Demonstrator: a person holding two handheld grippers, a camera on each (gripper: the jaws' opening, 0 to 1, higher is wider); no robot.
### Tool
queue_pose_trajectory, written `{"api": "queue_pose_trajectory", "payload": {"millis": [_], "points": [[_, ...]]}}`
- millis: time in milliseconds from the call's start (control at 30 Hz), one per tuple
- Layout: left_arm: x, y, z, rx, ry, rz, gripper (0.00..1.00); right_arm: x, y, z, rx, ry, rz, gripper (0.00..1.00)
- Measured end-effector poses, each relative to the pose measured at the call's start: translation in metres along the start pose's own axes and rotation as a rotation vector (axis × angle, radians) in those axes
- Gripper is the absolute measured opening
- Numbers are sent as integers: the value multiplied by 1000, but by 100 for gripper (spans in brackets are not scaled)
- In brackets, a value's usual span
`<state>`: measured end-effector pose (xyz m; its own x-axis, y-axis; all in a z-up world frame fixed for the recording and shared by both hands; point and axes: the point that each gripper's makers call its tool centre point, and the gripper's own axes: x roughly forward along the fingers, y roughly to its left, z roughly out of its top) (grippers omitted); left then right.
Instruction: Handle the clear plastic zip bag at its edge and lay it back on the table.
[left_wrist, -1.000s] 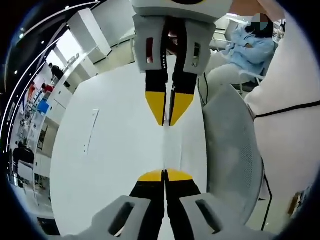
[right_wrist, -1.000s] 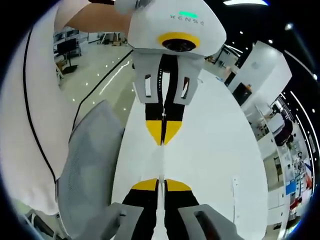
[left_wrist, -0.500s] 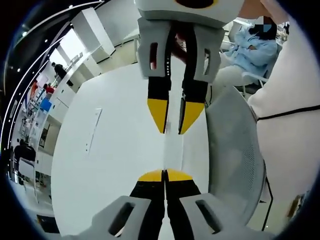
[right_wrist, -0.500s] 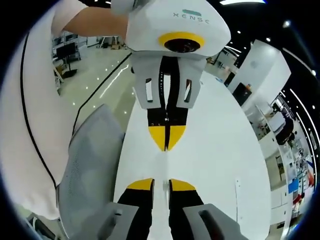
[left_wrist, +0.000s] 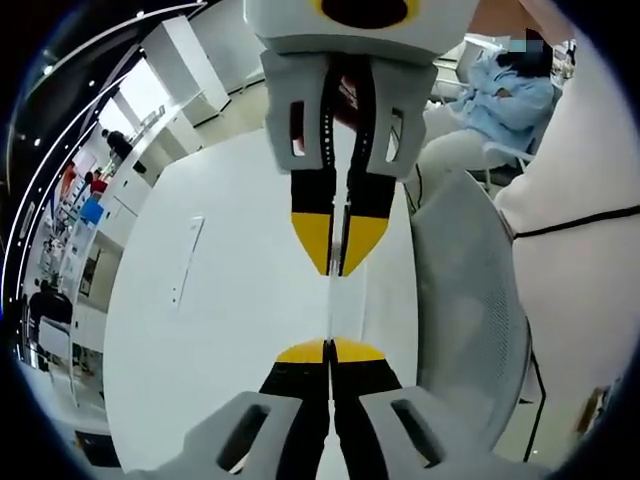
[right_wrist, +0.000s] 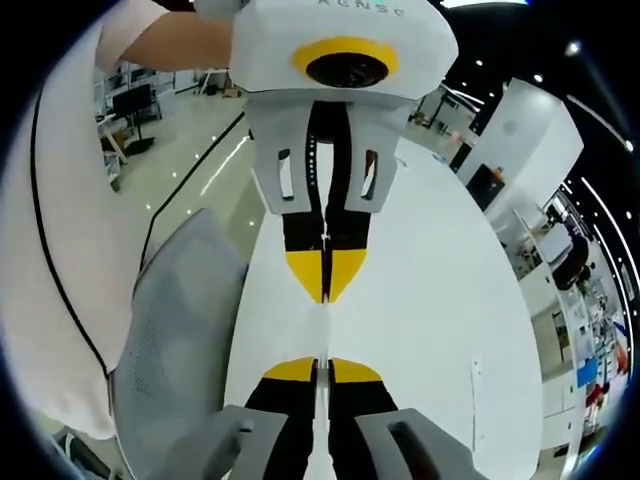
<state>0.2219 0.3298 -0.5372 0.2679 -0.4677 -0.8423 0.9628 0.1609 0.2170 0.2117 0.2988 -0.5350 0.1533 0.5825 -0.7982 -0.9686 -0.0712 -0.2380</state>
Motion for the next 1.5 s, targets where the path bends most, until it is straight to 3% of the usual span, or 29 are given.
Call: {"api": "queue_pose_trajectory", "payload": {"millis": [433, 1500], "points": [[-1, -3, 4, 33, -2, 0, 0, -6, -3, -11, -19, 37, -11, 0], [-5, -2, -4, 21, 2, 10, 0, -24, -7, -42, 2, 84, -34, 0]]}}
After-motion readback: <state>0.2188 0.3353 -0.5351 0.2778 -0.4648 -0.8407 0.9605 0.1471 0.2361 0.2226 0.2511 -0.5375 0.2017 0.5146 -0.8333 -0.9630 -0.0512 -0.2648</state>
